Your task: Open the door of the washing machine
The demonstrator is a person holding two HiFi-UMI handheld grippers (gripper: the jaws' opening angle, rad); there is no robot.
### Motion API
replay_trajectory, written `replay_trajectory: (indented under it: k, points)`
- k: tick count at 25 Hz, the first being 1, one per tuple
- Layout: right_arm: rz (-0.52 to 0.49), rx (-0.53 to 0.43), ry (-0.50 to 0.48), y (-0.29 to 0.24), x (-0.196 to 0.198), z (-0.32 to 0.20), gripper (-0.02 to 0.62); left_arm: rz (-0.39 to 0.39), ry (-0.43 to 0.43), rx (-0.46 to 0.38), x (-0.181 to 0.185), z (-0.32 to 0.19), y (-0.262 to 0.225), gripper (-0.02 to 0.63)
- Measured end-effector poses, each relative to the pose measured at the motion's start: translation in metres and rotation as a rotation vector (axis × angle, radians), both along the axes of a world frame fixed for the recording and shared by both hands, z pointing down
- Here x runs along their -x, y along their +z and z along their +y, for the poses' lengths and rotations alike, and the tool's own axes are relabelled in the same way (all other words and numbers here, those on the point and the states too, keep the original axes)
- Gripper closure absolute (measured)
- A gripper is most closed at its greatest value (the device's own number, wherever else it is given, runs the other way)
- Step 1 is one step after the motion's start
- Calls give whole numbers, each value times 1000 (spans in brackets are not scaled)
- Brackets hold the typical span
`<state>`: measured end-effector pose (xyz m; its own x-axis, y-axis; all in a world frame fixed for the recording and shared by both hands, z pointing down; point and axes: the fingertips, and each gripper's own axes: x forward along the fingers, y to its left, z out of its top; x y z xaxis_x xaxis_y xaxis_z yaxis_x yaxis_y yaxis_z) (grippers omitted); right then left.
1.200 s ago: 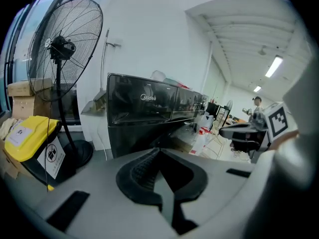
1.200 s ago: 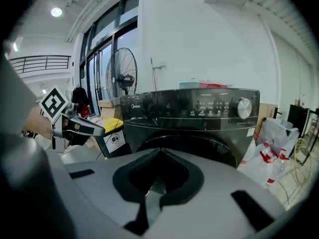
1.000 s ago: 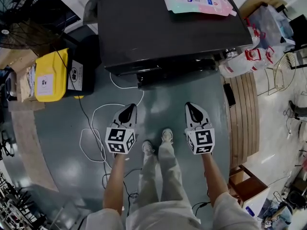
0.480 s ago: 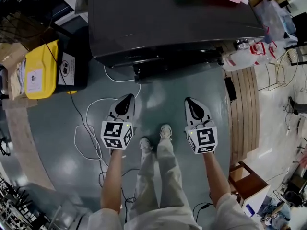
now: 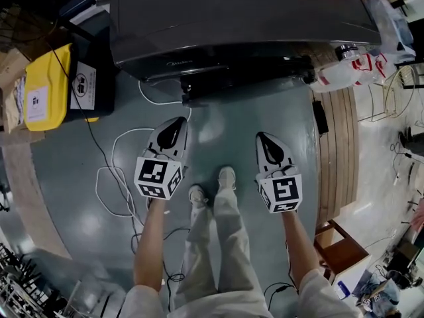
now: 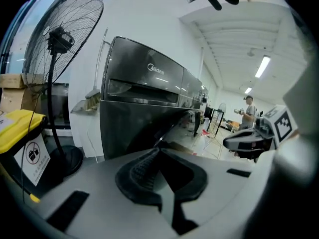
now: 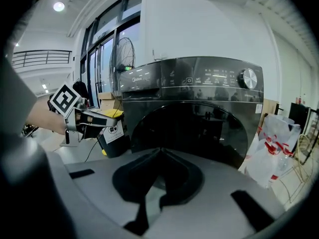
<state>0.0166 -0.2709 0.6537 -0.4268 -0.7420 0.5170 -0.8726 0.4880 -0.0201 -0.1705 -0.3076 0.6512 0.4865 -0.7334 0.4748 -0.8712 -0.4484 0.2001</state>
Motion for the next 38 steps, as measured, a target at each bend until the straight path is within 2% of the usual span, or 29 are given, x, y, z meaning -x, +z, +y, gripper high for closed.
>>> replay_trajectory:
  k: [10,11,13,17,22,26,33,38]
  points:
    - [0,-1,-5,11,5,1,597,10,72,-30,-13,-1,6,595]
    - [-1,-2,-6,11,6,0,597,12,83,-33,-14,-2,5,581]
    - [-1,-1,-6,12,6,0,597,24,108,-31,-19,-2,6,478]
    - [2,5,-7,16,5,2,597,13,127,-36,-25,-6,9,403]
    - [10,15,-7,21,-1,5,597,-51,174,-49,-34,-21,21,356]
    - [13,20,-4,24,-7,6,597,-105,201,-62,-37,-38,34,343]
    - [20,35,-5,35,-16,7,597,-230,287,-73,-43,-53,61,342]
    - [19,36,-18,37,-13,6,597,-268,308,-56,-37,-58,79,344]
